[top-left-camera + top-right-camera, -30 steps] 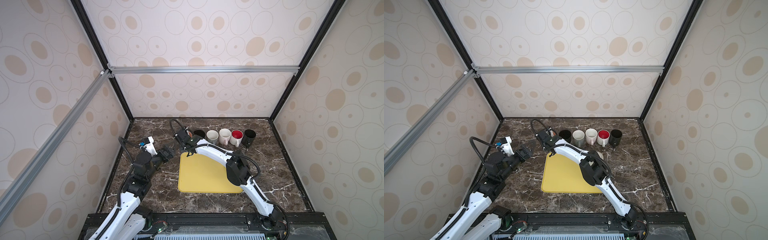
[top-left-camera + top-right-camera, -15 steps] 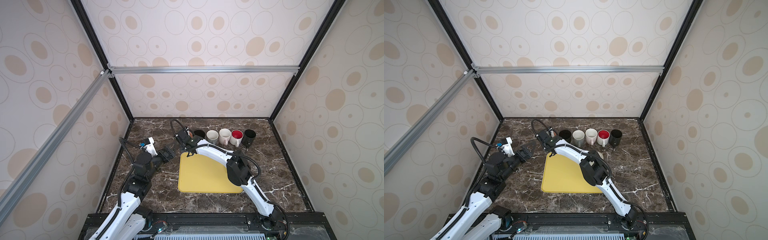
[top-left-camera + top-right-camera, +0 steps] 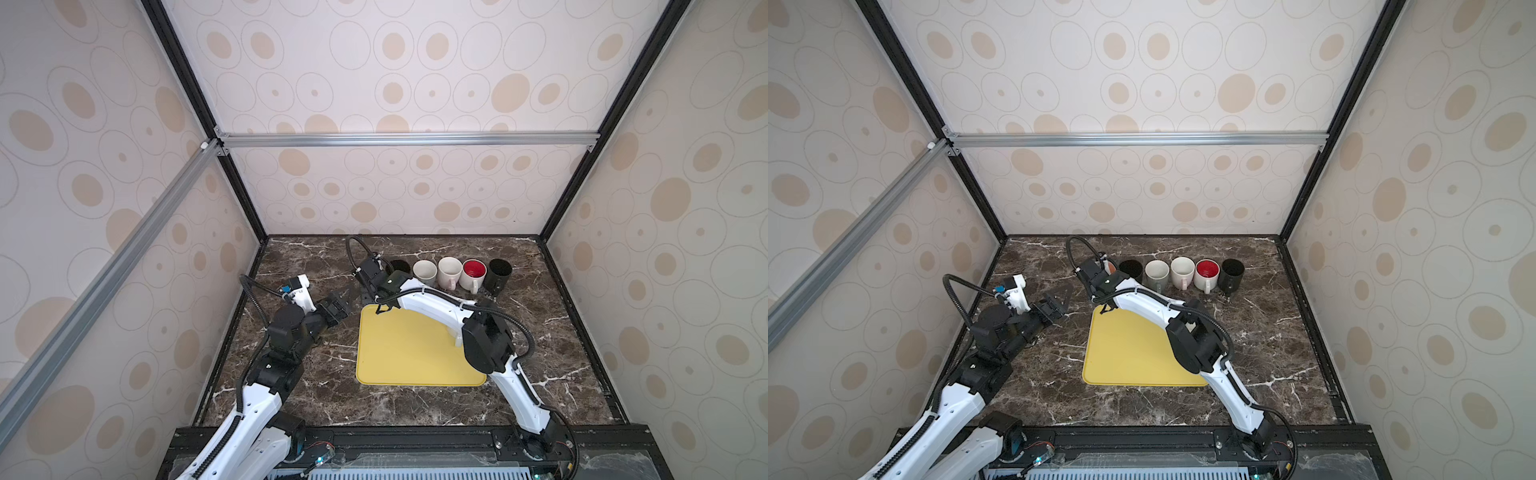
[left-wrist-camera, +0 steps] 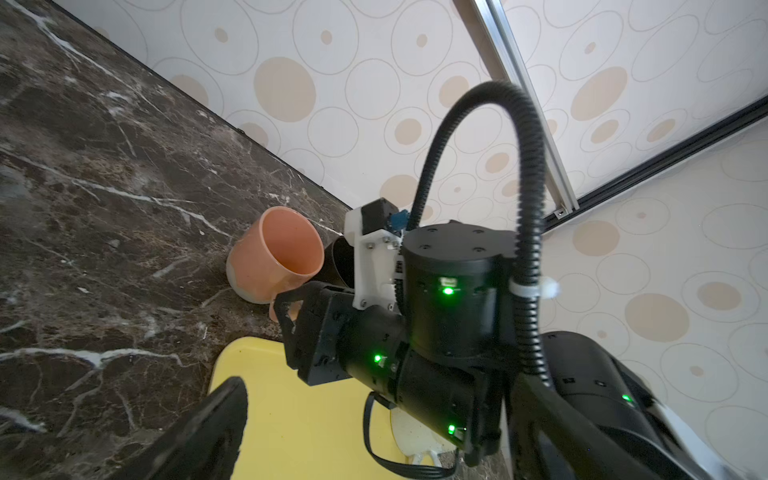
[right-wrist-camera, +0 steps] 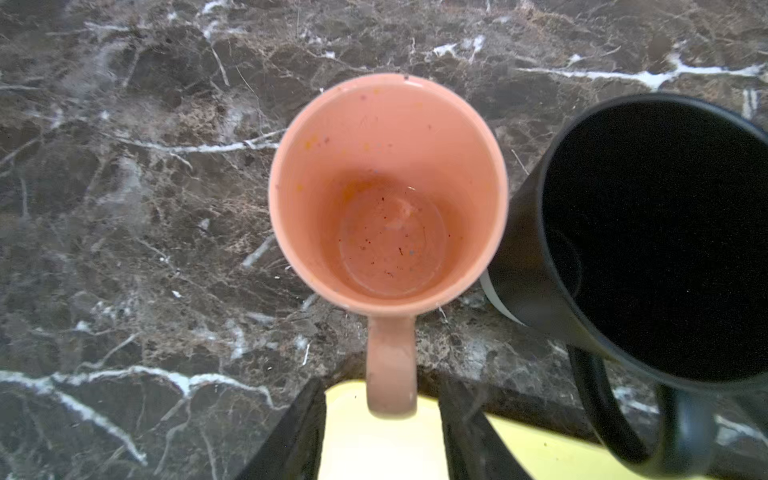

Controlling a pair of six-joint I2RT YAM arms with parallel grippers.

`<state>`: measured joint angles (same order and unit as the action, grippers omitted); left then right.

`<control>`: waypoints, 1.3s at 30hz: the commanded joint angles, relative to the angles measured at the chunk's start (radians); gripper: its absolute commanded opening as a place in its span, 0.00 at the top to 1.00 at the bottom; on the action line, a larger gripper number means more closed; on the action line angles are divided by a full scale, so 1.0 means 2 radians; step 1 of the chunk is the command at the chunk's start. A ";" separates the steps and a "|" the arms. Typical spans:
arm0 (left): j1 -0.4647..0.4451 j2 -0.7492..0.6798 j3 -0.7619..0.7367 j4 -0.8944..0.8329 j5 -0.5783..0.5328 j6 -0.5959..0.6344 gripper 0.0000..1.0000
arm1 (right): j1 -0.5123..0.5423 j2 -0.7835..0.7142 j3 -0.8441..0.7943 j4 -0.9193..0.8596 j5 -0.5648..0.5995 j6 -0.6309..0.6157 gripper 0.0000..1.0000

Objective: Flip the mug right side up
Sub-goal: 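Open the right gripper and raise it off the orange mug, then reach the left gripper over the upside-down cream mug while right moves aside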

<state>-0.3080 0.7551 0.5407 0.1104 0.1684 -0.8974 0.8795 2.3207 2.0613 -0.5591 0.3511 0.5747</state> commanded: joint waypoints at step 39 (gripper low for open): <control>-0.161 0.186 0.186 -0.140 -0.128 0.146 0.04 | -0.042 -0.507 -0.402 -0.049 -0.038 -0.053 0.53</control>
<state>-0.5640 1.0786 0.8574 -0.1169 0.0162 -0.6456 0.8482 1.3643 1.2999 -0.5716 0.2520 0.4500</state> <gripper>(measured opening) 0.965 0.472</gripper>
